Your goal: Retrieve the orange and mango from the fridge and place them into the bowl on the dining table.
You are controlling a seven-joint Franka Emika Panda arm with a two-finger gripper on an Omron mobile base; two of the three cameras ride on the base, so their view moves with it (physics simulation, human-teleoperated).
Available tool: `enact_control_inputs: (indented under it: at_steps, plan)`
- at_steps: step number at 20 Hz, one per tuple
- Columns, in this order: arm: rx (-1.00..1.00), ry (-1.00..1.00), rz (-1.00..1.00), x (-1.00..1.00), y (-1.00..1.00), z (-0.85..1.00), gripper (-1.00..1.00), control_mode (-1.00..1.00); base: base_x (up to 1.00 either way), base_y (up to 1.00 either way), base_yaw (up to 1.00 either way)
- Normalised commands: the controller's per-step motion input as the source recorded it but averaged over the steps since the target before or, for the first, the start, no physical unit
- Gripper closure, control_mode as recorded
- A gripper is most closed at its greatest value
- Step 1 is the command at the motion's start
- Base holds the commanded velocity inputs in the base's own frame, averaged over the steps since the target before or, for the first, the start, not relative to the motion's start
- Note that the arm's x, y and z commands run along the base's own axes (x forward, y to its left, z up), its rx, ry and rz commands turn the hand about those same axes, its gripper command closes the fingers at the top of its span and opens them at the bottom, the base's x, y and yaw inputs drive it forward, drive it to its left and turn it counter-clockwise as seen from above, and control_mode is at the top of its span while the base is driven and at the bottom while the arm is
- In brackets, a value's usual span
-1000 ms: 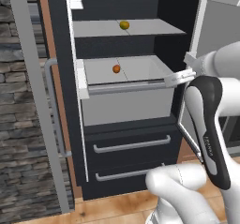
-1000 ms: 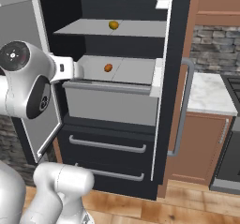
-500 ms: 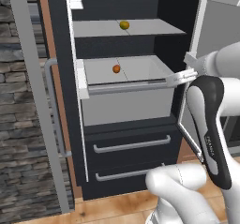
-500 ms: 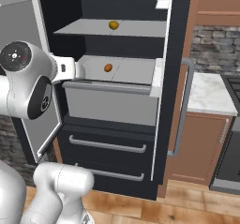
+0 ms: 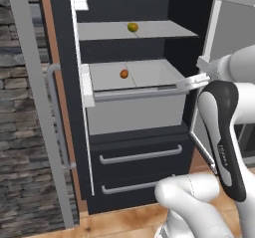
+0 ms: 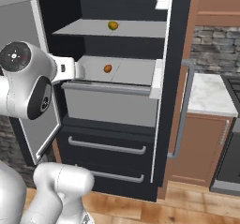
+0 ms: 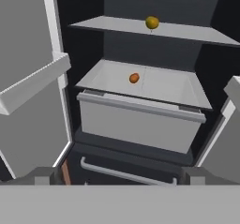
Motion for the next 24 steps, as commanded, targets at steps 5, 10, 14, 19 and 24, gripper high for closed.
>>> enact_control_inputs:
  at_steps: [5, 10, 14, 19, 24]
  plan:
    - [0.00, 0.00, 0.00, 0.00, 0.00, 0.00, -1.00, 1.00, 0.74, 0.00, 0.00]
    - [0.00, 0.00, 0.00, 0.00, 0.00, 0.00, -1.00, 1.00, 1.00, 0.00, 0.00]
    - [0.00, 0.00, 0.00, 0.00, 0.00, 0.00, -1.00, 1.00, 1.00, 0.00, 0.00]
    - [0.00, 0.00, 0.00, 0.00, 0.00, 0.00, -1.00, 1.00, 1.00, 0.00, 0.00]
    - [0.00, 0.00, 0.00, 0.00, 0.00, 0.00, -1.00, 1.00, 0.91, 0.00, 0.00]
